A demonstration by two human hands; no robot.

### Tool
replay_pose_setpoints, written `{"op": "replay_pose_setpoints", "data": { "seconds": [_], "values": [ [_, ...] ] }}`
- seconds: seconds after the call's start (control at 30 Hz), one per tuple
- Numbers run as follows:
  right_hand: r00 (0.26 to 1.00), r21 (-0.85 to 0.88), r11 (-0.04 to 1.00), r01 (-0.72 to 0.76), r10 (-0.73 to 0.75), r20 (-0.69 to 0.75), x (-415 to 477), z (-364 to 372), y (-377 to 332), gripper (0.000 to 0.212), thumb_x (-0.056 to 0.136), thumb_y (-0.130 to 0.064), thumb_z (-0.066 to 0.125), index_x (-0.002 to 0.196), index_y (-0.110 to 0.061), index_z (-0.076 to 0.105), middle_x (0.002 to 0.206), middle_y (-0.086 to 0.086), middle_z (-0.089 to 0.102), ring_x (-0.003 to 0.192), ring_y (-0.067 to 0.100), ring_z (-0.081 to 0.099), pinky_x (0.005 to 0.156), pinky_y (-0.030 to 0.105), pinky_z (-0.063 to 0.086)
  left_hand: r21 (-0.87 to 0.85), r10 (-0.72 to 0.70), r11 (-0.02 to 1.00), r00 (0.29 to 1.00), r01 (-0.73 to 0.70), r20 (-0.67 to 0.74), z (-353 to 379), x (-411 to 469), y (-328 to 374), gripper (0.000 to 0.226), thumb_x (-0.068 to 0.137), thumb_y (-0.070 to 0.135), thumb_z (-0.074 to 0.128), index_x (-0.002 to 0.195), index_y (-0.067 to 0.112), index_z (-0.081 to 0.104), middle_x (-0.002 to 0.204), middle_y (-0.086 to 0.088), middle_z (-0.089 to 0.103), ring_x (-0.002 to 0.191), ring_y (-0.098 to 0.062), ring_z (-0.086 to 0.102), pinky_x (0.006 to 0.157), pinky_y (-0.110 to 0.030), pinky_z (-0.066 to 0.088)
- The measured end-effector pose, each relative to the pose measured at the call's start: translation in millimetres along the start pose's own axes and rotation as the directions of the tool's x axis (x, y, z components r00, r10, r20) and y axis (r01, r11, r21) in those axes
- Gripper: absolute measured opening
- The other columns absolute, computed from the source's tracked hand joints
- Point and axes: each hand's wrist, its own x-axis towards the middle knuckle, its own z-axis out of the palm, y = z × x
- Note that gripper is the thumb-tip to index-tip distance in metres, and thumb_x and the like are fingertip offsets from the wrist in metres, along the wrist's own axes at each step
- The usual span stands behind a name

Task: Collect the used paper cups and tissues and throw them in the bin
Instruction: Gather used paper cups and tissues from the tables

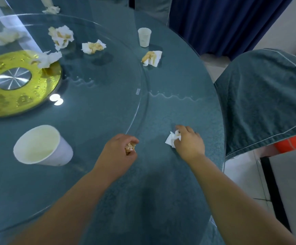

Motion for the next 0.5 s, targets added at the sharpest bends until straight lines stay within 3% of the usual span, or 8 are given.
{"op": "replay_pose_setpoints", "data": {
  "seconds": [0.17, 0.27, 0.37, 0.4, 0.5],
  "values": [
    [0.994, 0.004, 1.0, -0.001, 0.0, 0.113, -54.9, 19.5, -14.7, 0.044, 0.092, -0.023, 0.049, 0.136, -0.019, 0.05, 0.133, 0.01, 0.045, 0.116, 0.032, 0.047, 0.093, 0.032, 0.038, -0.02, -0.074, 0.997, 0.997, 0.074, 0.016, -5.7, -43.3, -12.3, 0.029, 0.078, 0.004, 0.063, 0.097, 0.025, 0.067, 0.097, 0.014, 0.055, 0.083, 0.005, 0.052, 0.068, 0.001, 0.034],
    [0.999, -0.047, 0.999, 0.021, -0.019, 0.044, -87.7, 36.0, -20.9, 0.045, 0.088, -0.036, 0.057, 0.133, -0.028, 0.054, 0.136, 0.008, 0.036, 0.124, 0.034, 0.03, 0.102, 0.04, 0.029, 0.001, -0.104, 0.995, 0.994, 0.104, -0.012, -14.3, -68.7, -22.4, 0.029, 0.076, 0.003, 0.064, 0.097, 0.022, 0.068, 0.096, 0.011, 0.056, 0.08, 0.003, 0.049, 0.07, 0.003, 0.031],
    [0.993, -0.071, 0.997, 0.012, -0.004, 0.121, -106.2, 46.6, -22.3, 0.051, 0.091, -0.048, 0.053, 0.138, -0.031, 0.044, 0.156, 0.003, 0.016, 0.142, 0.037, 0.007, 0.113, 0.046, 0.015, 0.004, -0.146, 0.989, 0.989, 0.146, -0.032, -23.8, -92.5, -32.1, 0.029, 0.076, 0.004, 0.064, 0.096, 0.025, 0.068, 0.094, 0.013, 0.054, 0.078, 0.004, 0.05, 0.069, 0.004, 0.03],
    [0.99, -0.067, 0.997, 0.026, -0.017, 0.141, -110.4, 48.3, -22.7, 0.051, 0.092, -0.047, 0.053, 0.139, -0.029, 0.044, 0.157, 0.001, 0.019, 0.144, 0.037, 0.009, 0.114, 0.045, 0.015, 0.01, -0.154, 0.988, 0.987, 0.154, -0.041, -27.2, -99.3, -35.4, 0.029, 0.076, 0.004, 0.064, 0.096, 0.026, 0.067, 0.094, 0.014, 0.054, 0.078, 0.002, 0.05, 0.069, 0.004, 0.03],
    [0.993, -0.011, 0.996, 0.084, -0.082, 0.079, -122.9, 48.2, -27.2, 0.036, 0.091, -0.032, 0.06, 0.123, -0.017, 0.06, 0.14, 0.004, 0.048, 0.13, 0.036, 0.037, 0.105, 0.043, 0.032, 0.007, -0.168, 0.986, 0.984, 0.169, -0.05, -37.2, -116.6, -44.7, 0.028, 0.075, 0.004, 0.065, 0.095, 0.025, 0.067, 0.093, 0.015, 0.054, 0.079, -0.001, 0.049, 0.07, 0.002, 0.032]
  ]
}}
